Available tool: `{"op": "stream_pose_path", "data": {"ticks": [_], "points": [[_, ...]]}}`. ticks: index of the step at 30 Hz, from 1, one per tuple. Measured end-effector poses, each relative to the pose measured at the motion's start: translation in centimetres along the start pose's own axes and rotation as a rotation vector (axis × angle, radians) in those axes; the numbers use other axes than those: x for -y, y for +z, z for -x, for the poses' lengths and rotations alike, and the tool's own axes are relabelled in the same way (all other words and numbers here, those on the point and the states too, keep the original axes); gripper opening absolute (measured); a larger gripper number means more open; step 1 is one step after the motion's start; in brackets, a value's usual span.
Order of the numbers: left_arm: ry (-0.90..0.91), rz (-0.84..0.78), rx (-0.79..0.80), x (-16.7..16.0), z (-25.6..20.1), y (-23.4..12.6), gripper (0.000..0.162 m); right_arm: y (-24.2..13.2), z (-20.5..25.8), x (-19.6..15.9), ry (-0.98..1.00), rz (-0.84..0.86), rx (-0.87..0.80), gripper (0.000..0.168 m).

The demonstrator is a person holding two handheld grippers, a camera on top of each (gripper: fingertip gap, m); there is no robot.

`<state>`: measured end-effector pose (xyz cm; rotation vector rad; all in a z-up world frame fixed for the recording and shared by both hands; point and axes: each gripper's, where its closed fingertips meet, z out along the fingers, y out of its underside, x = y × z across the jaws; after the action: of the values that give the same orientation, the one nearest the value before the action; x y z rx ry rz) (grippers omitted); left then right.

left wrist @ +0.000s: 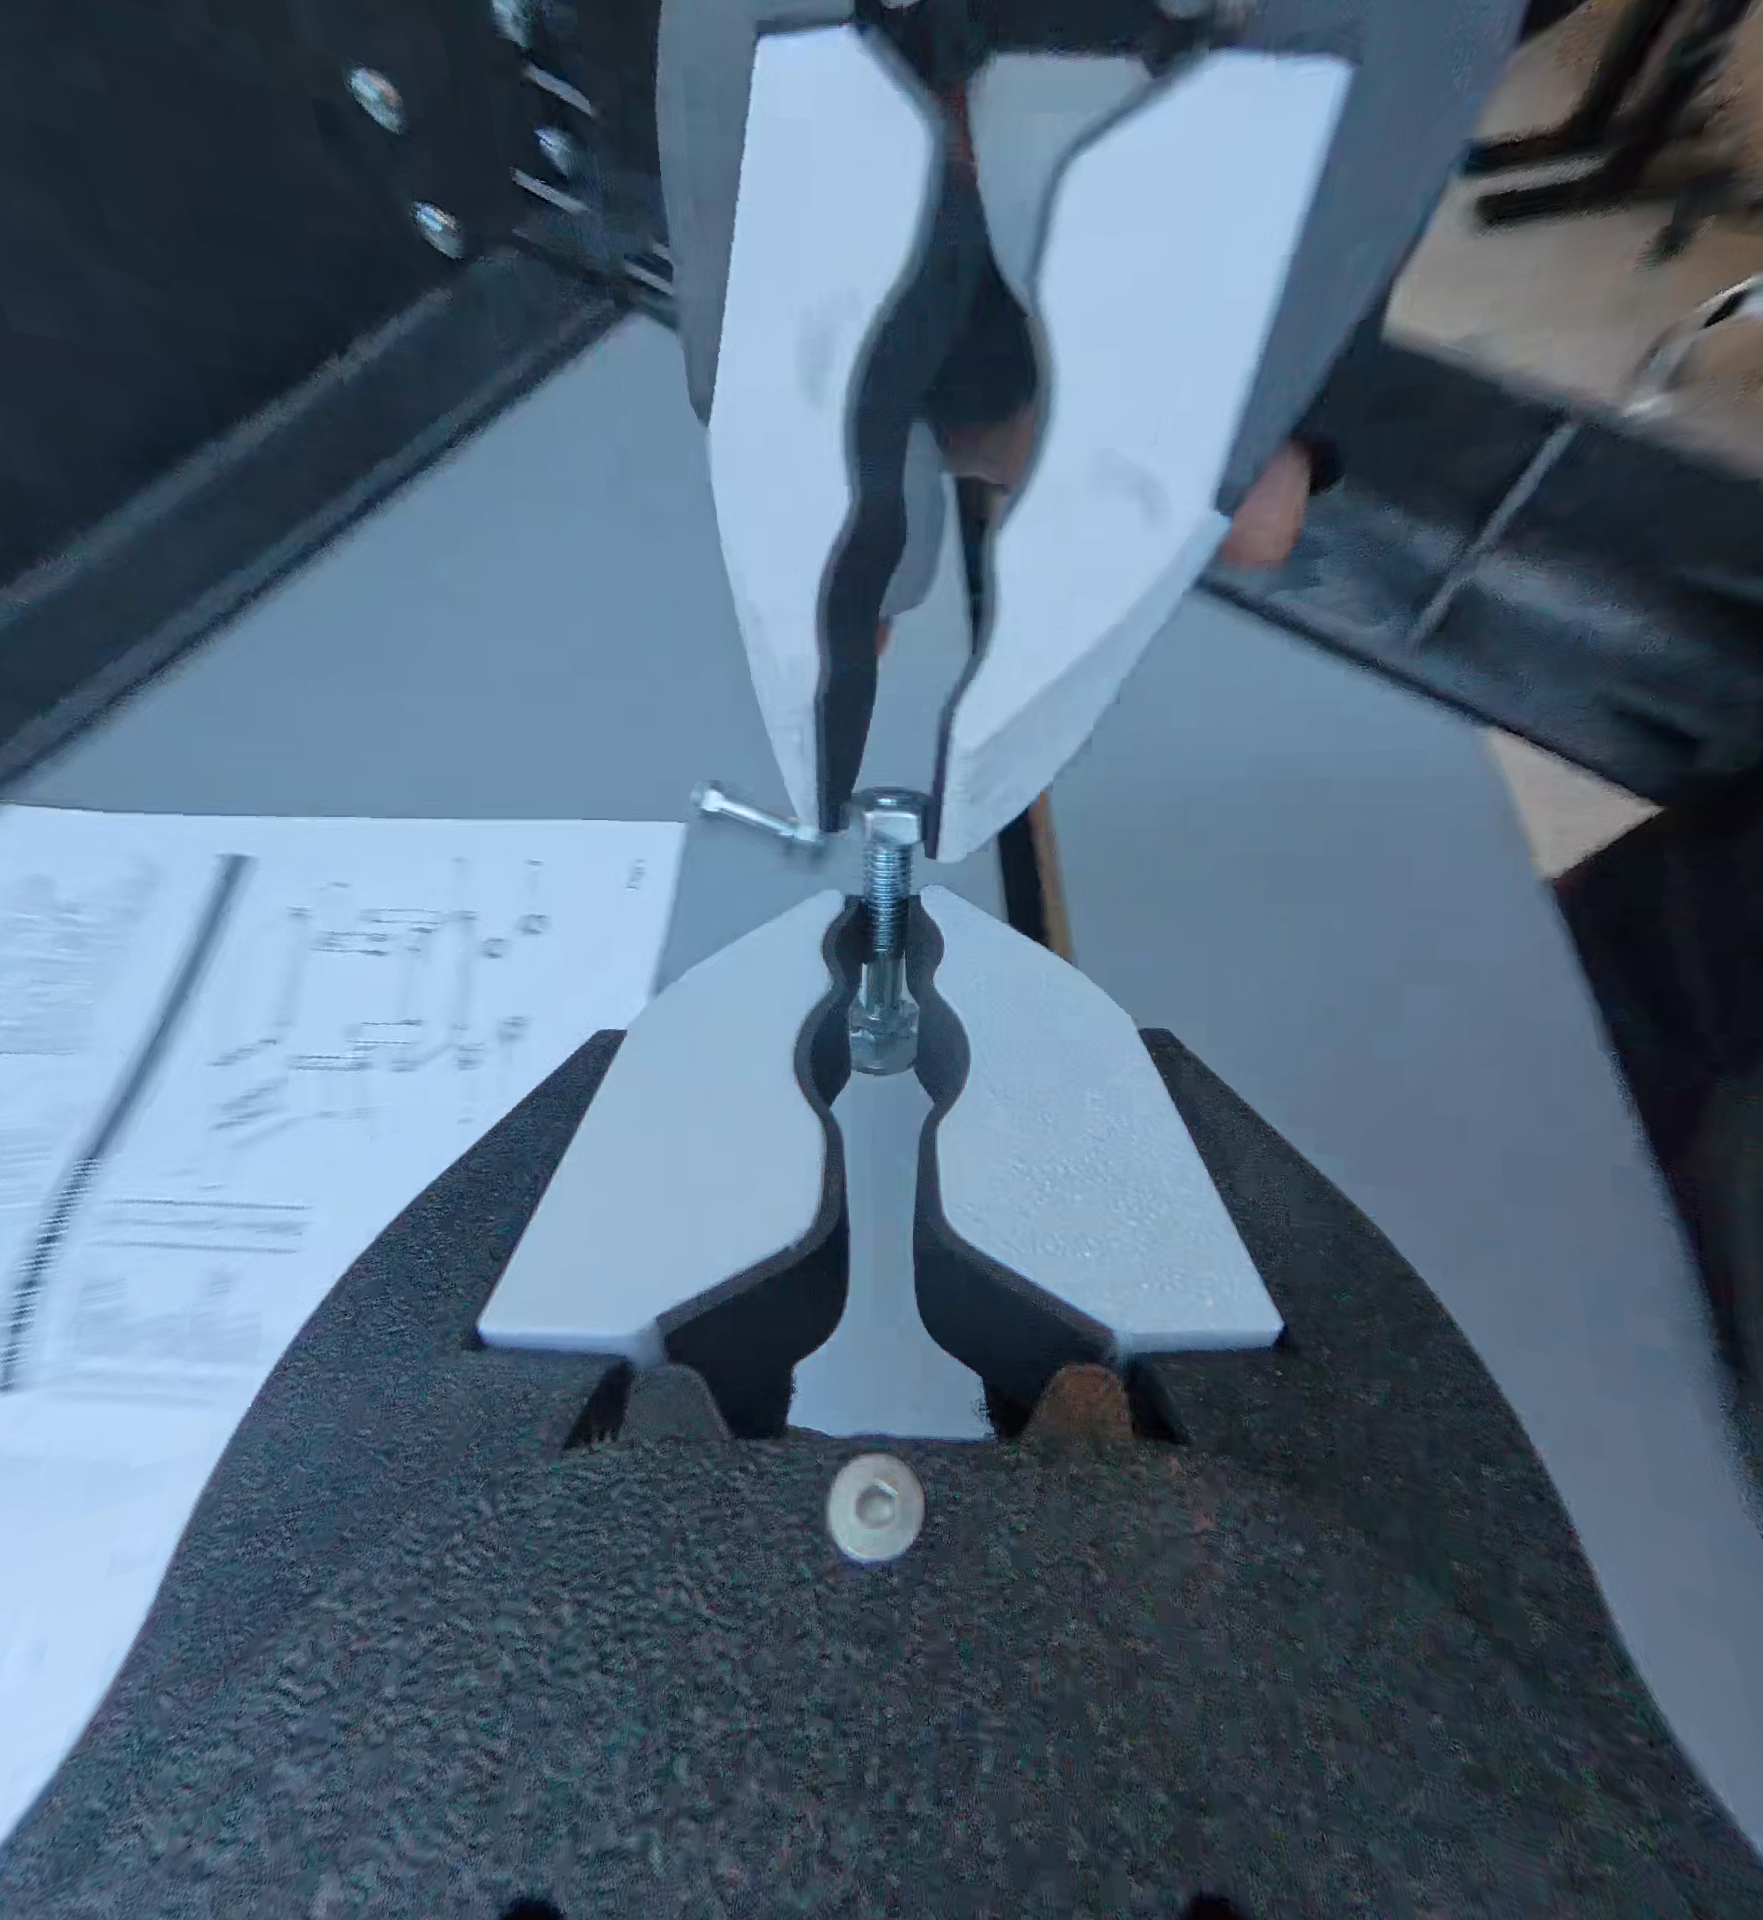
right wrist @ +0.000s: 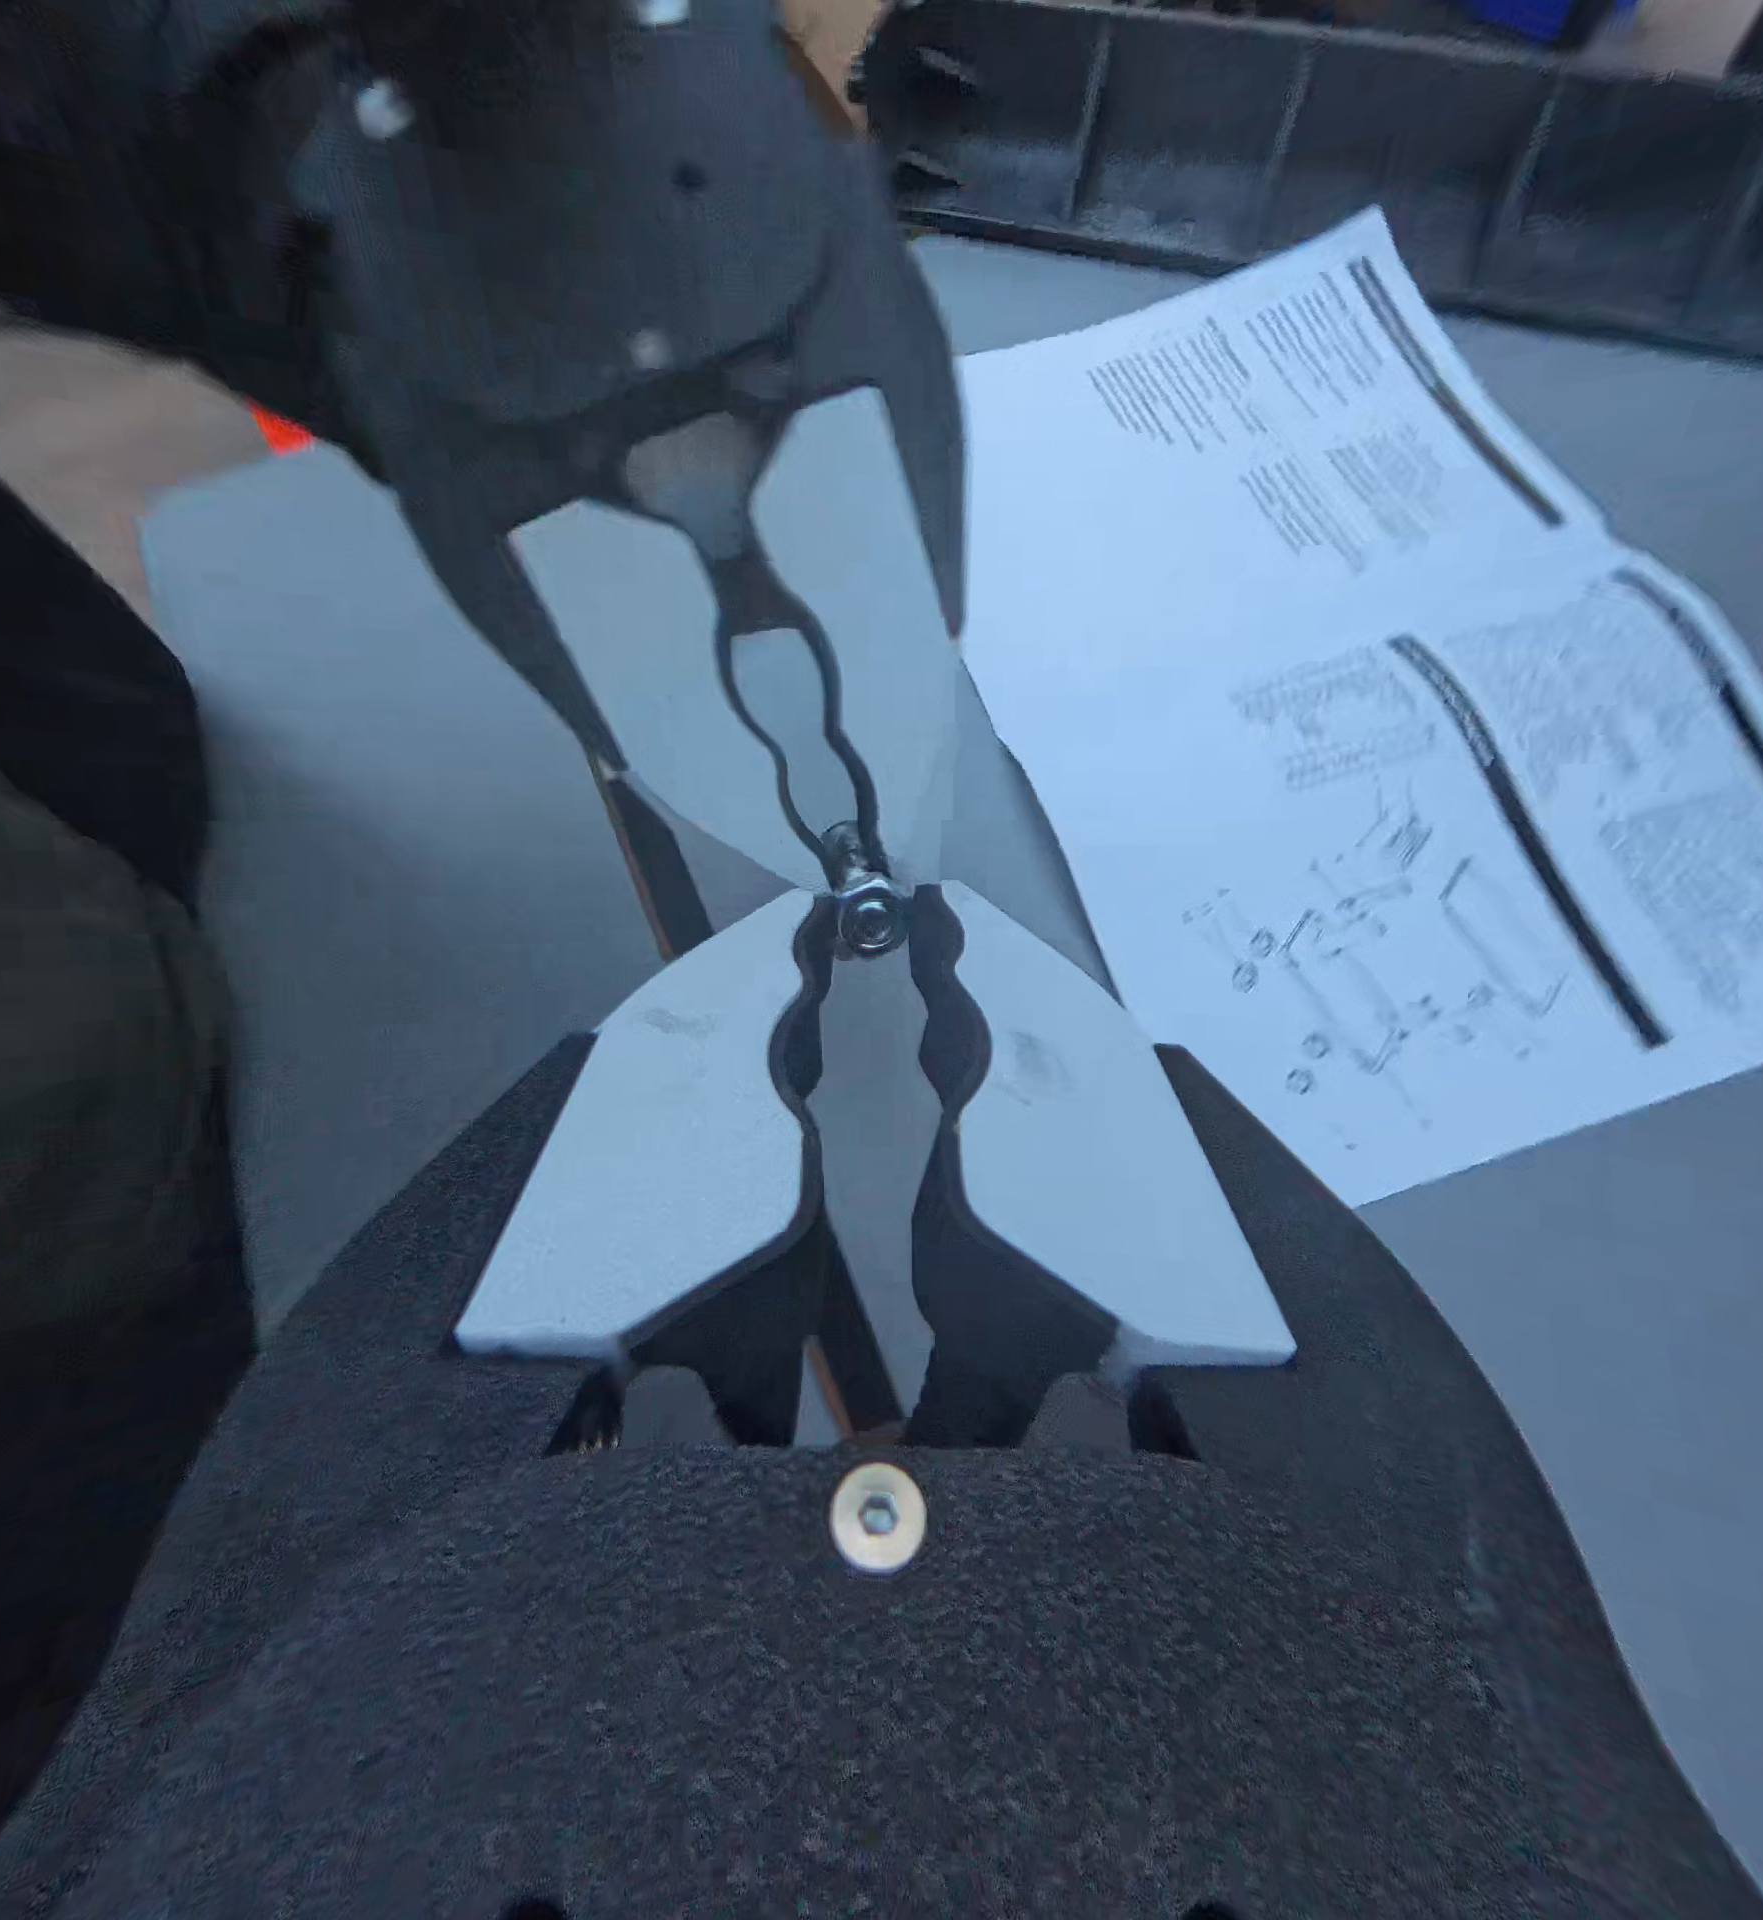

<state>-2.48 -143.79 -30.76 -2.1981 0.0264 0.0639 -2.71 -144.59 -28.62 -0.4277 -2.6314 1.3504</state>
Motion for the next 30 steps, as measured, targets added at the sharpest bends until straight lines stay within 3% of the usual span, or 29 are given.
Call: {"op": "stream_pose_path", "data": {"ticks": [4,5,10,13,17,20,22,23,25,30], "points": [[-0.243,0.032,-0.220,-2.3,0.1,1.0,0.007,1.8,-1.3,-1.7,-0.520,0.072,-0.161,0.017],[-0.270,0.030,-0.234,-2.7,0.5,1.1,0.007,2.2,-1.6,-2.1,-0.549,0.083,-0.188,0.017],[-0.189,0.110,-0.065,-5.3,2.3,2.2,0.007,3.7,-2.0,-3.1,-0.160,0.012,-0.130,0.032],[-0.007,0.165,0.137,-6.1,4.0,2.1,0.007,4.2,-2.2,-4.0,0.192,-0.024,-0.067,0.047],[0.223,0.194,0.286,-5.9,4.3,1.8,0.007,4.4,-2.4,-4.0,0.474,-0.085,-0.016,0.044],[0.344,0.205,0.331,-5.6,4.0,1.9,0.007,4.9,-2.0,-4.3,0.527,-0.057,0.005,0.040],[0.400,0.218,0.331,-5.6,3.6,2.2,0.007,5.0,-2.1,-4.4,0.536,-0.055,-0.006,0.026],[0.411,0.228,0.328,-5.7,3.4,2.3,0.007,5.0,-2.1,-4.5,0.523,-0.049,-0.011,0.018],[0.373,0.230,0.276,-6.0,3.0,2.4,0.007,5.1,-1.7,-4.8,0.439,-0.029,-0.031,0.018],[-0.100,0.159,-0.077,-7.0,0.3,2.9,0.007,5.3,-0.6,-5.1,-0.134,0.013,-0.150,0.018]]}}
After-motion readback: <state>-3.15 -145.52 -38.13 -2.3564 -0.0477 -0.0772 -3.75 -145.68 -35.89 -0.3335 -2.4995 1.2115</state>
